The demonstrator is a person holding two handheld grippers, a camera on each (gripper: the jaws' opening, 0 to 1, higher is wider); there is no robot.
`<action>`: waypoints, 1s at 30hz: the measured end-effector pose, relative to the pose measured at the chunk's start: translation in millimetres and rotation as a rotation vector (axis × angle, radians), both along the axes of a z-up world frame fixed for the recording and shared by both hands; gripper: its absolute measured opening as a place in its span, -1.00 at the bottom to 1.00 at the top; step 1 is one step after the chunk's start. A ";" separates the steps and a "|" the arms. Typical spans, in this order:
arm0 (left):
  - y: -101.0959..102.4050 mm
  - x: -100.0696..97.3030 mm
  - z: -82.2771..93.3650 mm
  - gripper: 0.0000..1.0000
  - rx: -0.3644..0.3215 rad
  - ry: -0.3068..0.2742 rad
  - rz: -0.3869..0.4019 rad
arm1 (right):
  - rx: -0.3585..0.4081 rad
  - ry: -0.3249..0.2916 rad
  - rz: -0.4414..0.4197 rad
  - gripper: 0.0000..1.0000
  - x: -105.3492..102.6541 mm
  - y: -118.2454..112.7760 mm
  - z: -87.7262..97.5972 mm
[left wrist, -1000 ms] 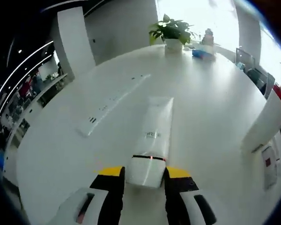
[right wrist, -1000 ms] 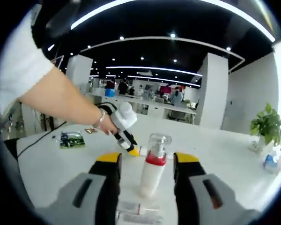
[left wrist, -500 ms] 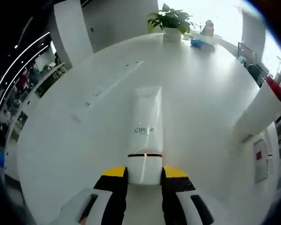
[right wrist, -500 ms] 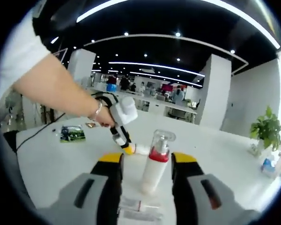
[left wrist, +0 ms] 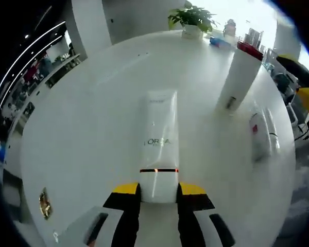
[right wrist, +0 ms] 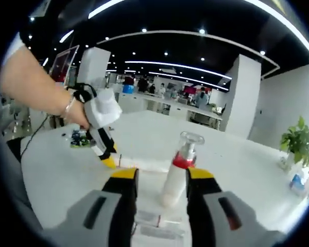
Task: Arrange the skincare products in the storage area until every visible bottle or jar stands upright without overlapping.
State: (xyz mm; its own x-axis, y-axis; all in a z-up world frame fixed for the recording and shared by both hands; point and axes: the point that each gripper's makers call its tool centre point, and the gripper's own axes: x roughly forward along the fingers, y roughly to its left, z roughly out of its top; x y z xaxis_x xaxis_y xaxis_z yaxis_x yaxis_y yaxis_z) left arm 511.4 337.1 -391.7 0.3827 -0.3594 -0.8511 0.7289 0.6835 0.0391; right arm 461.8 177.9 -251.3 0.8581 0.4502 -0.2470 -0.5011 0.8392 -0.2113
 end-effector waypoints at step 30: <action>8.9 -142.4 -5.2 -0.46 -0.173 -0.079 0.039 | 0.103 0.626 0.198 -0.15 4.3 52.0 -108.4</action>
State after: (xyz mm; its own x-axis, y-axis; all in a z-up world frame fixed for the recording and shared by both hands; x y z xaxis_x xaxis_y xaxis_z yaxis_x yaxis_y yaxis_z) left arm 369.0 346.0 -396.9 0.4623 -0.4810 -0.7449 0.7008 0.7129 -0.0254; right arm 466.1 230.0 -359.7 0.4655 0.6325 -0.6190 -0.6497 0.7192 0.2463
